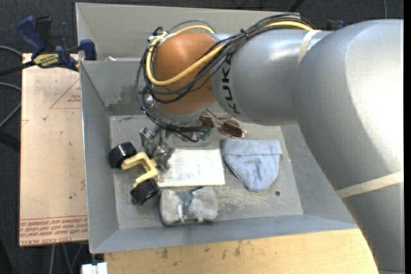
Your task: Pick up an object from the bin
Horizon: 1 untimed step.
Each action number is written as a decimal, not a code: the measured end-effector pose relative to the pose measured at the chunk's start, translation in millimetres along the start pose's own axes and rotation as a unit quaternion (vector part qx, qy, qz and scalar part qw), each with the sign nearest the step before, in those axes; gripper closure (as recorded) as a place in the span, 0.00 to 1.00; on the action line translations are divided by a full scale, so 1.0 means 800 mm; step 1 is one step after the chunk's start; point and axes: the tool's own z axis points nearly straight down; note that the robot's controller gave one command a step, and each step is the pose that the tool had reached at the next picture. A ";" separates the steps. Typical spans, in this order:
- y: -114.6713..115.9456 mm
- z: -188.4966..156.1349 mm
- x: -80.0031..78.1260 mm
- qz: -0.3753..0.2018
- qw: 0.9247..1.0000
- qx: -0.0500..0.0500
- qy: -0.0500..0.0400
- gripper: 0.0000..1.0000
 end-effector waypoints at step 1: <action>0.000 -0.003 0.000 0.000 1.000 -0.001 0.001 1.00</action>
Offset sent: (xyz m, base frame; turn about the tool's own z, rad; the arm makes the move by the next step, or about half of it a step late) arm 0.0001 0.0000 0.1116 0.0000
